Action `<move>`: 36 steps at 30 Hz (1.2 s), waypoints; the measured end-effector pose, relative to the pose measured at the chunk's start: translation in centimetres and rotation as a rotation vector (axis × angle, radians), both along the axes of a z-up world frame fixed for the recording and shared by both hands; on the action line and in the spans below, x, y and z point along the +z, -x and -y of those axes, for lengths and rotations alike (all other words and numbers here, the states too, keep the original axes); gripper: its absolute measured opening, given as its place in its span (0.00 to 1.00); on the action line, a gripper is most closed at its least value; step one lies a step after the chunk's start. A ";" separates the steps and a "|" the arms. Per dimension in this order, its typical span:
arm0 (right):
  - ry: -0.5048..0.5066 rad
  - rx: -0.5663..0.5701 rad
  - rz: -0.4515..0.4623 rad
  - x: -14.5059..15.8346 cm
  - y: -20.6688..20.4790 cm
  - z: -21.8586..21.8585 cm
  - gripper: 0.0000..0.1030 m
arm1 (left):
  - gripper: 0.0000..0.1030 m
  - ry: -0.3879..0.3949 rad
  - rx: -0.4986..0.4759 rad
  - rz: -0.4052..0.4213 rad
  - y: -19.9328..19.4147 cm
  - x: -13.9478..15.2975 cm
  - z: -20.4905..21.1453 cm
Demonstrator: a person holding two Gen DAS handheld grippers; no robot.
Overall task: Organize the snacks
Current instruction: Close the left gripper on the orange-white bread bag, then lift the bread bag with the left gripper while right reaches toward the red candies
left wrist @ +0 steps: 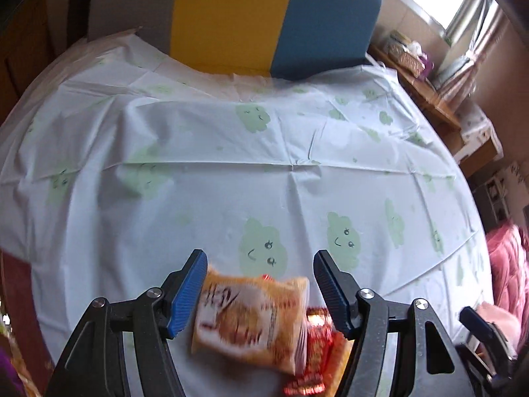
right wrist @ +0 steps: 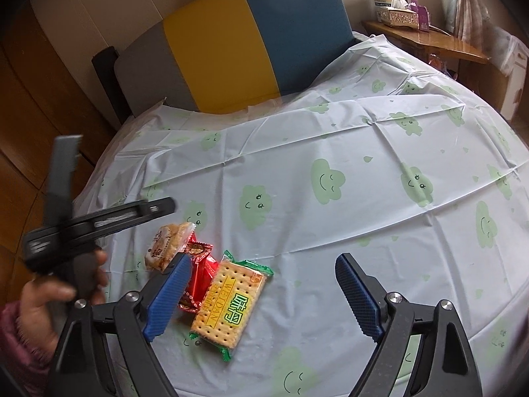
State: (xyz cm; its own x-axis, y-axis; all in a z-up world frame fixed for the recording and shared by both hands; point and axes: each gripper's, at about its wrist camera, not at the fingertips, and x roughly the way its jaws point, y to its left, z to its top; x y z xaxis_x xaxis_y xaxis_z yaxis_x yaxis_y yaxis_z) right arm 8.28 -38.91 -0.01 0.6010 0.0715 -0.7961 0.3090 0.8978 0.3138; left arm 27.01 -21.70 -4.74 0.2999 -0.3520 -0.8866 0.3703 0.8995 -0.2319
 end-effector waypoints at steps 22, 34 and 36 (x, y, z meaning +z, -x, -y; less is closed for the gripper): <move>0.026 -0.013 -0.059 -1.0 -0.1 0.3 0.87 | 0.66 -0.075 -0.417 -0.049 10.1 -2.6 -4.2; 0.047 -0.013 -0.083 -1.3 -0.1 0.1 0.88 | 0.77 -0.116 -0.501 0.026 15.6 0.1 -8.9; 0.055 -0.010 -0.084 -1.3 -0.1 0.0 0.88 | 0.77 -0.146 -0.522 0.040 15.9 0.0 -8.9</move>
